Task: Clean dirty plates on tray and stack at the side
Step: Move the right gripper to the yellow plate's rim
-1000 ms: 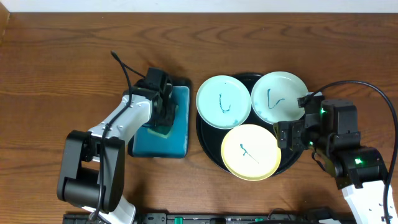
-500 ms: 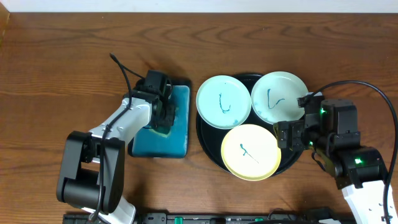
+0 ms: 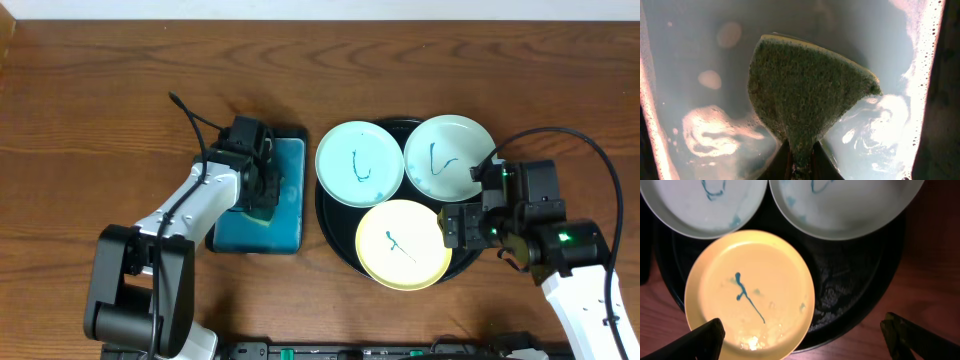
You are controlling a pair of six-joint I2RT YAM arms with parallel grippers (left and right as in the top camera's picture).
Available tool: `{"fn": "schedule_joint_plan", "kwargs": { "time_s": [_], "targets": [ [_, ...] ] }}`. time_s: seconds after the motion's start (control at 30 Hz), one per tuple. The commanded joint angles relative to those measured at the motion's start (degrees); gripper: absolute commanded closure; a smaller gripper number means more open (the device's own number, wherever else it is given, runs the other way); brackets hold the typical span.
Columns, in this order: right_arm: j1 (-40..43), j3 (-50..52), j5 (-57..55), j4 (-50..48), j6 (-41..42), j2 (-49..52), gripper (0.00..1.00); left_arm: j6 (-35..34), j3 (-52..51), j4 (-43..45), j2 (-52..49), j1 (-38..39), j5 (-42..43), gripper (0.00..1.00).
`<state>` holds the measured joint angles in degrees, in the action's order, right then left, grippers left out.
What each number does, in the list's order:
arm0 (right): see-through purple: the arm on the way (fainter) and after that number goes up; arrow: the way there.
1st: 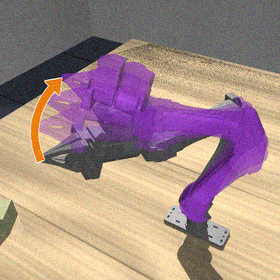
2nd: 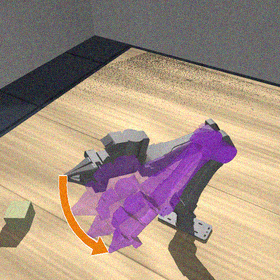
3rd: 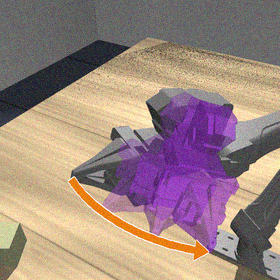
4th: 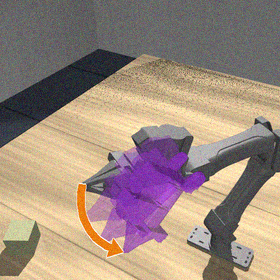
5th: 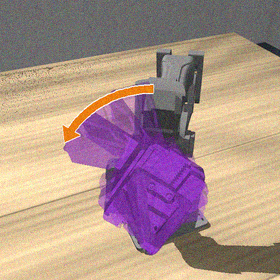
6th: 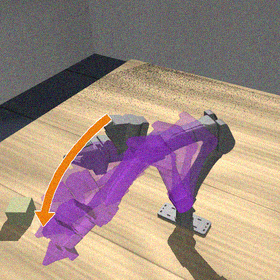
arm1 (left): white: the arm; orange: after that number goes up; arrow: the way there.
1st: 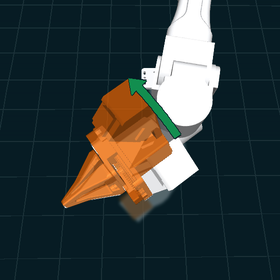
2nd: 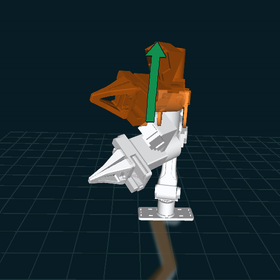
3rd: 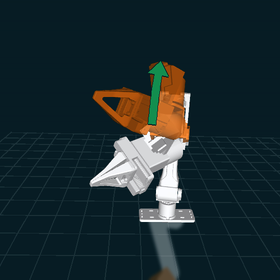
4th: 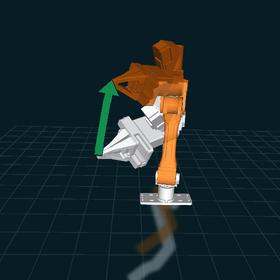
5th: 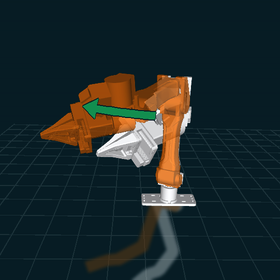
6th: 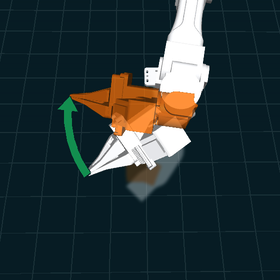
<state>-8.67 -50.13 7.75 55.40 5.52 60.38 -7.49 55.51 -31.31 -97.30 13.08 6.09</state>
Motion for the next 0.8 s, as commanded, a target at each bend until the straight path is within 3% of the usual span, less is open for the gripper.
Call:
{"fn": "schedule_joint_plan", "kwargs": {
  "time_s": [0.0, 0.77],
  "targets": [
    [-0.8, -1.1, 0.3, 1.2, 1.3, 1.1, 0.01, -0.3, -1.0, -0.9, 1.0, 0.0, 1.0, 0.92],
    [-0.8, -1.1, 0.2, 2.4, 1.3, 1.4, 0.02, -0.3, -0.8, -1.9, 1.1, 0.0, 1.0, 0.92]
  ]
}}
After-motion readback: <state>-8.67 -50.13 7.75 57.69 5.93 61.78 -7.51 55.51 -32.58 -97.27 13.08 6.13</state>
